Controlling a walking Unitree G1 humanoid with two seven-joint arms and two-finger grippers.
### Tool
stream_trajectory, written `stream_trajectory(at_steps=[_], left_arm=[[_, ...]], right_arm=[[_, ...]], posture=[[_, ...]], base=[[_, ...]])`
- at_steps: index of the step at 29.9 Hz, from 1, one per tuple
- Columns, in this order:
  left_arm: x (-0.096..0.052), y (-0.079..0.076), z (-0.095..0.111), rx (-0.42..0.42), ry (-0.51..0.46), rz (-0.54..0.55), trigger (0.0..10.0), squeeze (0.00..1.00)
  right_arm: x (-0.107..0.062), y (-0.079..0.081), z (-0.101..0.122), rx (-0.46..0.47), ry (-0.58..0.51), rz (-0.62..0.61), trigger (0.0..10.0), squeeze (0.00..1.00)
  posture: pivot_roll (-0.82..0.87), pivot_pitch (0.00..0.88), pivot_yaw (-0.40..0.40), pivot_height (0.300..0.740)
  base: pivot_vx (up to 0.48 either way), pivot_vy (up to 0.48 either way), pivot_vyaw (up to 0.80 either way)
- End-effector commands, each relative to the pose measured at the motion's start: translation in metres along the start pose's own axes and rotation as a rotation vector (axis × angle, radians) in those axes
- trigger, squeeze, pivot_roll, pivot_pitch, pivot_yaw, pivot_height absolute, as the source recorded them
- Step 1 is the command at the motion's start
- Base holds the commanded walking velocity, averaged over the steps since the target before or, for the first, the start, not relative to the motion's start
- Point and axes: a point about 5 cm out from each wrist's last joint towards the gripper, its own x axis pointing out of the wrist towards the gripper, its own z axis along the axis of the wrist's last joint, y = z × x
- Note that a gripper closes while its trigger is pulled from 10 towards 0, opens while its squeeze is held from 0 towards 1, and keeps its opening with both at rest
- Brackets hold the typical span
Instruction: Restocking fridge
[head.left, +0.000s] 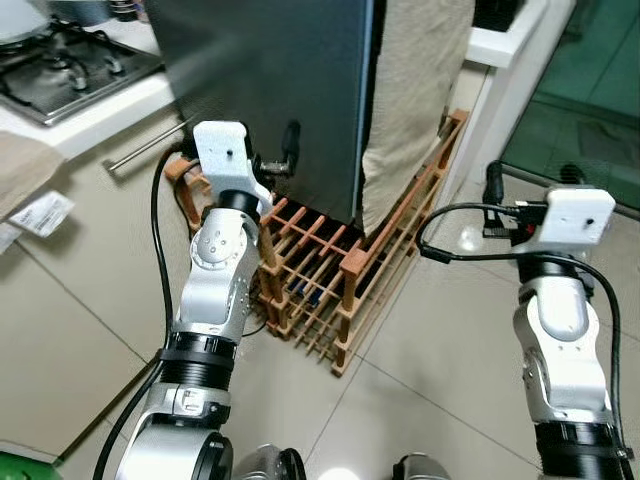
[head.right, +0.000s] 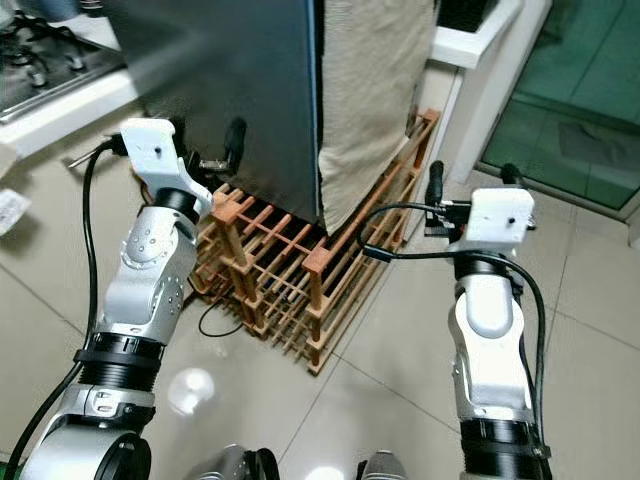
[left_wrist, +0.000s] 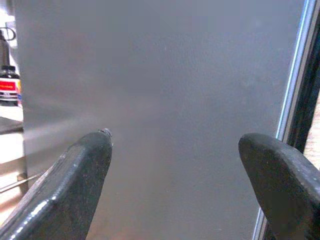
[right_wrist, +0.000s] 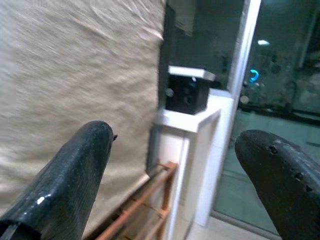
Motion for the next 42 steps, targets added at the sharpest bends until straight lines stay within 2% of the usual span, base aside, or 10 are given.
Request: stream_trajectory(at_steps=[1,7,8,9,14,16,18,25,35,42], left_arm=[[0.004,-0.003,0.001,-0.022,0.003,0.0,10.0,0.0],[0.007,-0.002,0.004,-0.035,0.002,0.066,10.0,0.0],[0.006,0.002,0.014,-0.043,-0.044,0.113,10.0,0.0],[0.006,0.002,0.014,-0.043,-0.044,0.113,10.0,0.0],[0.01,0.012,0.057,-0.031,-0.225,0.162,10.0,0.0],[0.016,0.009,0.073,-0.027,-0.284,0.145,10.0,0.0],[0.019,0.001,0.077,-0.023,-0.293,0.105,10.0,0.0],[0.022,-0.018,0.067,-0.035,-0.244,-0.007,10.0,0.0],[0.024,-0.011,0.06,-0.15,-0.203,0.058,10.0,0.0],[0.026,-0.01,0.053,-0.126,-0.161,0.066,10.0,0.0]], right_arm=[[0.002,0.005,-0.001,0.003,-0.007,0.013,10.0,0.0],[0.009,0.01,0.0,0.007,-0.025,0.034,10.0,0.0],[0.014,0.01,0.015,-0.029,-0.098,0.049,10.0,0.0],[0.014,0.01,0.015,-0.029,-0.098,0.049,10.0,0.0],[0.027,0.005,0.09,-0.138,-0.433,0.046,10.0,0.0],[0.031,0.0,0.111,-0.145,-0.501,0.038,10.0,0.0],[0.034,-0.004,0.116,-0.145,-0.516,0.024,10.0,0.0],[0.028,-0.015,0.101,-0.109,-0.426,-0.062,10.0,0.0],[0.018,-0.019,0.082,-0.117,-0.331,-0.075,10.0,0.0],[0.016,-0.019,0.075,-0.118,-0.297,-0.08,10.0,0.0]], posture=[[-0.17,0.002,0.063,0.723],[-0.17,0.011,0.057,0.723],[-0.16,0.013,0.056,0.723],[-0.16,0.013,0.056,0.723],[-0.18,0.012,0.045,0.723],[-0.18,0.01,0.043,0.723],[-0.19,0.008,0.045,0.723],[-0.22,0.0,0.041,0.723],[-0.24,0.011,0.056,0.723],[-0.23,0.021,0.07,0.723]], base=[[0.386,0.0,0.0],[0.446,0.0,0.0],[0.48,0.0,0.0],[0.48,0.0,0.0],[0.457,0.0,0.0],[0.441,0.0,0.0],[0.444,0.0,0.0],[0.411,0.0,0.0],[0.0,0.0,-0.07],[0.0,0.0,-0.66]])
